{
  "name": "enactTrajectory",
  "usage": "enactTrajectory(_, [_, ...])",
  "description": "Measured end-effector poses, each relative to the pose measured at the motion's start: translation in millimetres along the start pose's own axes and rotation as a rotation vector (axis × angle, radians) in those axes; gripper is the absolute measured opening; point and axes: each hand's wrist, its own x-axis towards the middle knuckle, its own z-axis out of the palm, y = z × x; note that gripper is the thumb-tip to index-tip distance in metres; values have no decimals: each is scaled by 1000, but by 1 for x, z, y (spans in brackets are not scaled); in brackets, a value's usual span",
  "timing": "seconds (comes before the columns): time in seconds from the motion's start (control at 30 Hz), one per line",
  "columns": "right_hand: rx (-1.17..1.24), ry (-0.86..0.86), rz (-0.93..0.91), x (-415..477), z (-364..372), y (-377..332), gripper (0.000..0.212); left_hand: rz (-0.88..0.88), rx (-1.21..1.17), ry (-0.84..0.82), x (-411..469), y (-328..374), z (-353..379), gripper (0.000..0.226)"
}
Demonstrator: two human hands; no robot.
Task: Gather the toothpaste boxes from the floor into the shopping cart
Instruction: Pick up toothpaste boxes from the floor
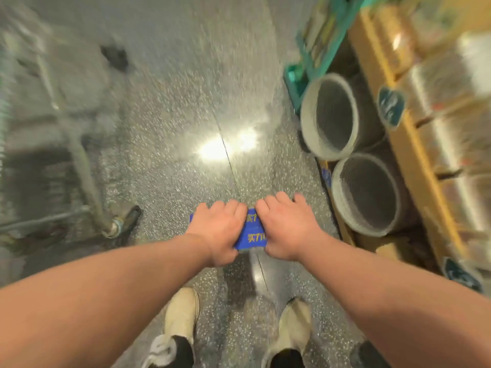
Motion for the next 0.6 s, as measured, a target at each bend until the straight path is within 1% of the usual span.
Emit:
enactTrajectory(0.07, [-12, 14, -10, -27, -72, -7, 49, -7, 8, 23, -40, -1, -66, 58])
enactTrajectory(0.2, [-60, 94, -64, -90, -242, -29, 48, -75, -3, 98, -142, -3, -216, 55])
enactTrajectory(0.33, [-138, 199, -144, -153, -396, -64, 48, -177, -19, 249, -255, -7, -340, 48])
enactTrajectory(0.47, [-252, 332, -269, -199, -516, -117, 51, -267, 14, 427, -364, -21, -422, 52])
enactTrajectory(0.6, [-350, 454, -367, -222, -590, -174, 62, -332, 36, 550, -450, -43, -466, 49])
